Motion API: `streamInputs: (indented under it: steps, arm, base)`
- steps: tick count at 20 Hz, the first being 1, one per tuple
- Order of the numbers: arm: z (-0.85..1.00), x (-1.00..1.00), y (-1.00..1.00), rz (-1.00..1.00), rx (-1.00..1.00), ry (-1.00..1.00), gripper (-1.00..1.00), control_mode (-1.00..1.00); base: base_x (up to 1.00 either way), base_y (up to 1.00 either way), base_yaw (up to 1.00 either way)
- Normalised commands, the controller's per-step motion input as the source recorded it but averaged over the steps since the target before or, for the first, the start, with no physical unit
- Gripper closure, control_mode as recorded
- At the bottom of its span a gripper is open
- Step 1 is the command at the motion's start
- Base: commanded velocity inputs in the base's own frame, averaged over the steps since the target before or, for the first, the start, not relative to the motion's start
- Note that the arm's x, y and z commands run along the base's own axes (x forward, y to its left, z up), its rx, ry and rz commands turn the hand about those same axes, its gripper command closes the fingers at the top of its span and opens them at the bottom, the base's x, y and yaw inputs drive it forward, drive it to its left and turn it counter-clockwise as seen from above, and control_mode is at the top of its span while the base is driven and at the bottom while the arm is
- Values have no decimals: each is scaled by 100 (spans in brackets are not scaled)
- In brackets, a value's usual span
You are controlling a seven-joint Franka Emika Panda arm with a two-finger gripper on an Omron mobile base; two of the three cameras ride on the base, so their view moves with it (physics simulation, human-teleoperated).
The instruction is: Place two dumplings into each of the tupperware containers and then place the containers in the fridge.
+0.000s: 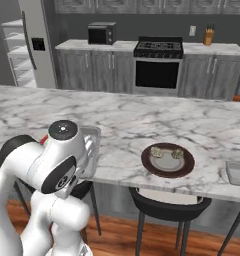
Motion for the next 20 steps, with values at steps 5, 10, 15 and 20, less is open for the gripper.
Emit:
streamInputs:
  steps: [5,10,15,20]
  arm:
    - [0,0,0,0,0,0,100,100]
    - [0,0,0,0,0,0,100,100]
    - [0,0,0,0,0,0,100,100]
    - [0,0,0,0,0,0,100,100]
  base:
    - [6,46,8]
    - [1,63,30]
    - [0,94,45]
    - [0,100,42]
